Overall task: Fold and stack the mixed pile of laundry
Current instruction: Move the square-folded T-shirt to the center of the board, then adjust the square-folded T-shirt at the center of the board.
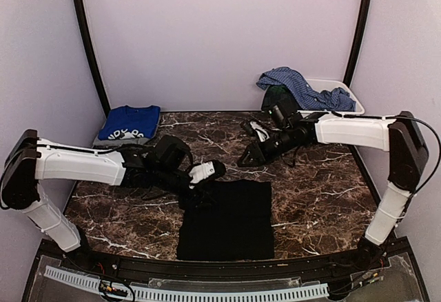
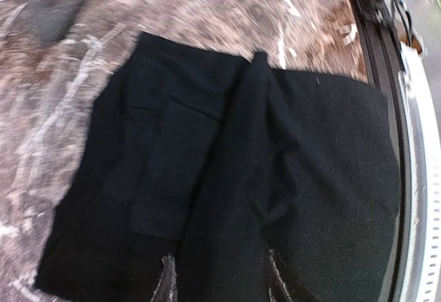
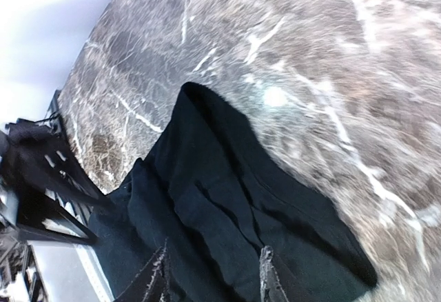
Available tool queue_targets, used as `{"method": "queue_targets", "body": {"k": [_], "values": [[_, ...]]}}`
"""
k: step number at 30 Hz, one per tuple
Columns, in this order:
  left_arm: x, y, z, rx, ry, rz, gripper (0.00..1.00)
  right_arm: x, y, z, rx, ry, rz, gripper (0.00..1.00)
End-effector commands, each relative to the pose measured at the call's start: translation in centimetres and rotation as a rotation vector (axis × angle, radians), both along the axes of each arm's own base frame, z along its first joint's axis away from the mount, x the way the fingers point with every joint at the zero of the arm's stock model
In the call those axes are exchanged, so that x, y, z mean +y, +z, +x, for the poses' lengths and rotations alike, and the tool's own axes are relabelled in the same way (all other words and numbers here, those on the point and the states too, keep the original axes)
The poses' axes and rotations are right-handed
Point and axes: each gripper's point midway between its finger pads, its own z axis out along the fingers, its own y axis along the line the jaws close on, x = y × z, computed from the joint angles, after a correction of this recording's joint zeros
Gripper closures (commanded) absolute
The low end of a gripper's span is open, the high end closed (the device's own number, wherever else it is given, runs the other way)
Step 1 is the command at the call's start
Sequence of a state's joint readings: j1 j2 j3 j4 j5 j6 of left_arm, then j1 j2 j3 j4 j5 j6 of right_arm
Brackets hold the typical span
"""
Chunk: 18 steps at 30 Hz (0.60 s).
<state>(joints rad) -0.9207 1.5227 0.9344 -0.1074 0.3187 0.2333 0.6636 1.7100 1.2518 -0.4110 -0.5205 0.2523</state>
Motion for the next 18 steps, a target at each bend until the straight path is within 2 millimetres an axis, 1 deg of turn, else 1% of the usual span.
{"method": "queue_targets", "body": {"k": [1,2,4,6,7,8,9,13,15,18], "values": [[-2.3,-0.7,-1.0,-0.103,-0.184,-0.005,0.57,3.4,0.3,-0.6,0.06,0.169,0.136,0.64],[-2.5,-1.0,-1.0,-0.109,-0.198,-0.001,0.57,3.9,-0.2,-0.5,0.078,0.184,0.141,0.66],[-3.0,-2.0,-0.9,-0.099,-0.218,0.016,0.57,4.5,-1.6,0.2,0.098,0.187,0.134,0.69],[-3.4,-3.5,-0.7,-0.083,-0.235,0.042,0.57,5.1,-3.1,0.7,0.121,0.198,0.123,0.72],[-3.6,-3.5,-0.5,-0.089,-0.237,0.041,0.58,5.3,-3.7,1.0,0.132,0.199,0.117,0.73],[-3.7,-4.1,-0.5,-0.085,-0.245,0.051,0.57,5.6,-4.3,1.2,0.14,0.2,0.114,0.73],[-4.0,-4.0,-0.4,-0.089,-0.25,0.05,0.58,5.8,-4.9,1.4,0.148,0.2,0.11,0.74],[-4.5,-4.7,-0.3,-0.077,-0.276,0.064,0.59,6.3,-7.1,1.8,0.179,0.205,0.093,0.75],[-4.4,-5.3,-0.5,-0.062,-0.288,0.082,0.6,6.4,-8.2,2.0,0.192,0.204,0.079,0.76],[-4.3,-6.0,-0.8,-0.04,-0.301,0.089,0.67,6.5,-9.9,2.0,0.209,0.208,0.056,0.76]]}}
